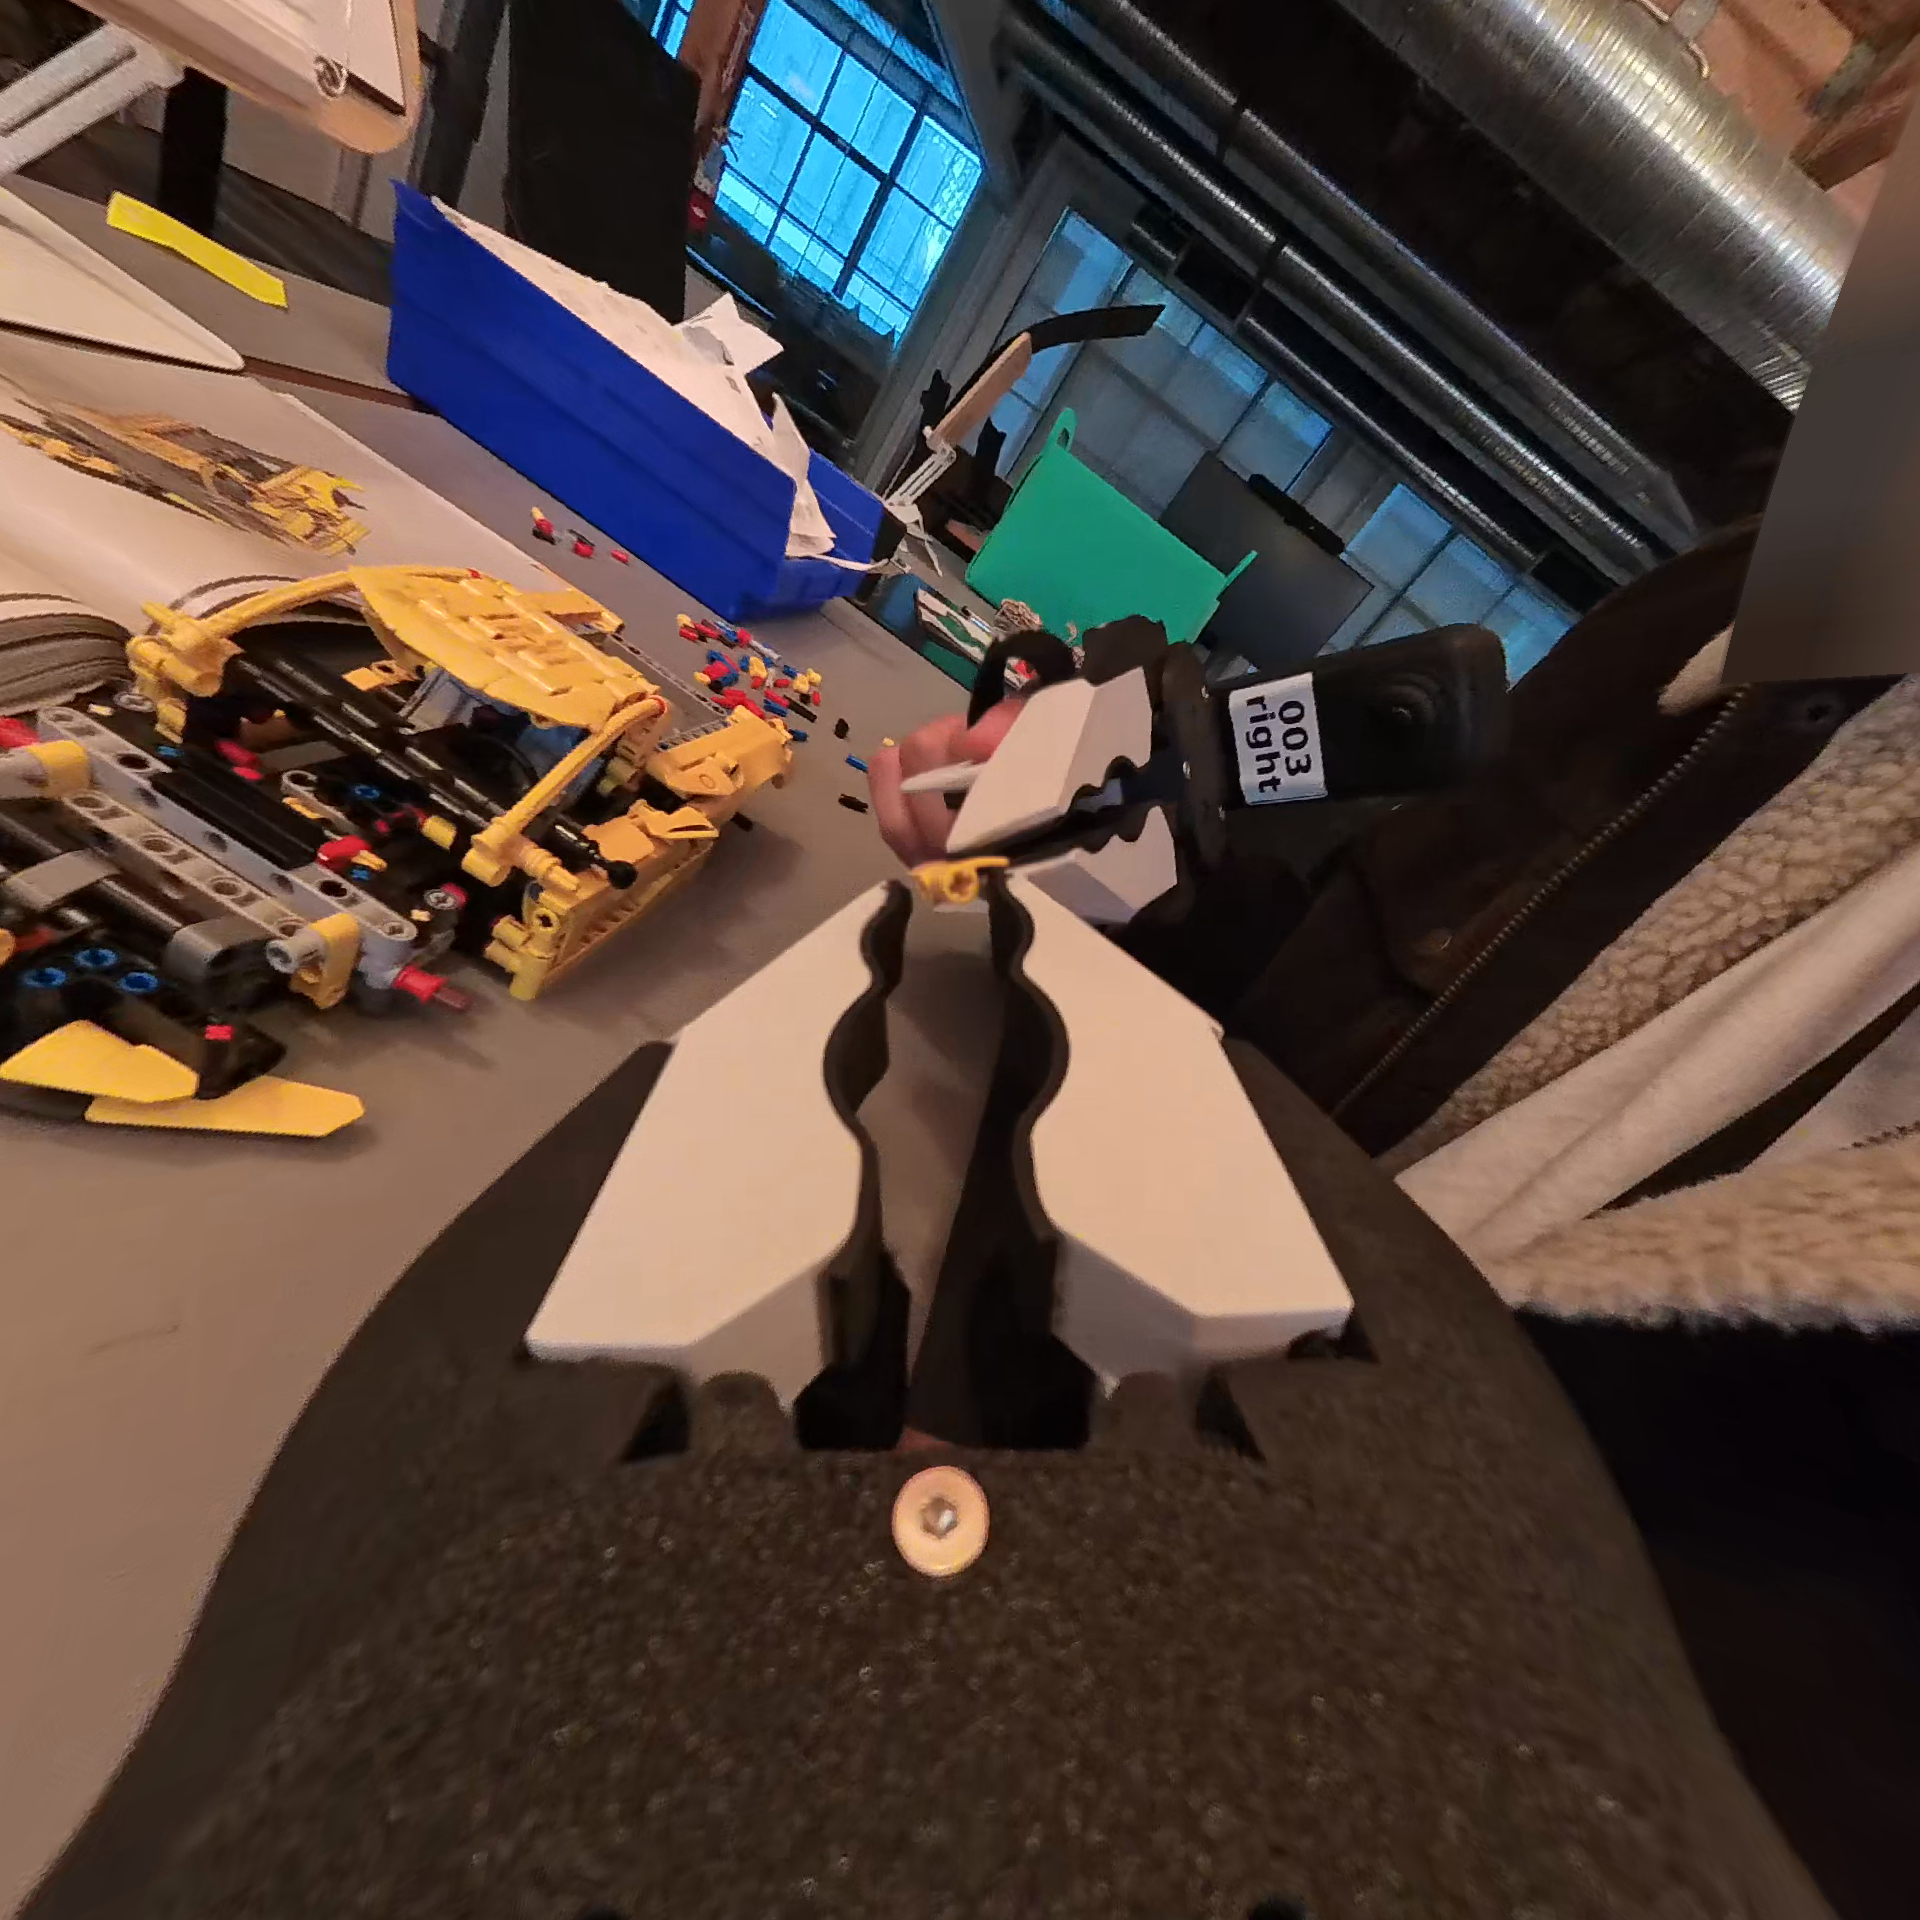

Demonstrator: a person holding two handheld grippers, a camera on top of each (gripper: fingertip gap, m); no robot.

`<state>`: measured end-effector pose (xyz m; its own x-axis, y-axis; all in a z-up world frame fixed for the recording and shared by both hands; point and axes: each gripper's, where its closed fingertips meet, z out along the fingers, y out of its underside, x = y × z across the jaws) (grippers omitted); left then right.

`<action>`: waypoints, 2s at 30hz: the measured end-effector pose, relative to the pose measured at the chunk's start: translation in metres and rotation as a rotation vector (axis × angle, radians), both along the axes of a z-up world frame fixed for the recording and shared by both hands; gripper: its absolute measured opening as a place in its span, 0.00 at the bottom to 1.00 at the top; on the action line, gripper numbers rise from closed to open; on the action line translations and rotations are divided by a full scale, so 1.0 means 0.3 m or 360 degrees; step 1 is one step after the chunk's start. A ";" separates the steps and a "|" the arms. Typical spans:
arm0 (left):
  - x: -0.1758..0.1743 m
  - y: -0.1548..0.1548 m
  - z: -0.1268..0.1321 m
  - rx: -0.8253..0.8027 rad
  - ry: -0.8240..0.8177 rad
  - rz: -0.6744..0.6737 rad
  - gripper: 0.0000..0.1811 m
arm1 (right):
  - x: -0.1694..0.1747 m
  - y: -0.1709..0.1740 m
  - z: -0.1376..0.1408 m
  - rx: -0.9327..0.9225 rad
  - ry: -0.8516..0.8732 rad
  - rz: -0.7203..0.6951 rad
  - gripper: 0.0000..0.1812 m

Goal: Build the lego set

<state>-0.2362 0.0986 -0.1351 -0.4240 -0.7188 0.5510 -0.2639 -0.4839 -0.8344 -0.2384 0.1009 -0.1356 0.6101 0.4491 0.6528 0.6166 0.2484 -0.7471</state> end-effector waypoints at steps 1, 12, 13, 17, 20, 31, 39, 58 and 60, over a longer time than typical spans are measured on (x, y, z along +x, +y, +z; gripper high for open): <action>-0.002 -0.003 0.002 -0.0007 -0.0007 -0.0012 0.07 | -0.004 -0.002 0.000 0.0002 0.0004 0.0008 0.00; -0.006 -0.015 0.001 0.0033 -0.0014 -0.0027 0.04 | -0.011 -0.008 0.001 -0.0003 0.0057 0.0009 0.01; -0.008 -0.014 0.007 0.0032 -0.0031 -0.0026 0.04 | -0.012 -0.012 0.006 -0.0038 0.0124 0.0018 0.01; -0.018 0.019 0.034 -0.0010 -0.0108 0.0031 0.04 | 0.001 -0.012 -0.001 -0.0264 0.0393 0.0027 0.13; -0.023 0.014 0.040 -0.0045 -0.0122 0.0001 0.04 | 0.006 -0.007 -0.005 -0.0433 0.0596 0.0058 0.16; -0.077 -0.102 0.093 0.0038 -0.0314 -0.0265 0.04 | -0.066 -0.107 0.088 -0.1103 0.1461 0.0746 0.13; -0.097 -0.123 0.111 0.0025 -0.0367 -0.0331 0.04 | -0.099 -0.143 0.072 -0.1224 0.1424 0.0845 0.09; -0.060 -0.117 0.056 0.0091 -0.0210 -0.0253 0.04 | -0.074 -0.127 0.029 -0.1312 0.1371 0.0738 0.00; -0.059 -0.111 0.056 0.0092 -0.0207 -0.0240 0.04 | -0.065 -0.117 0.025 -0.1293 0.1364 0.0702 0.00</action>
<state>-0.2540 0.0652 -0.1184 -0.5939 -0.6708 0.4442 -0.2179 -0.3974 -0.8914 -0.2580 0.0658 -0.1282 0.3962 0.8075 -0.4370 -0.1586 -0.4086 -0.8988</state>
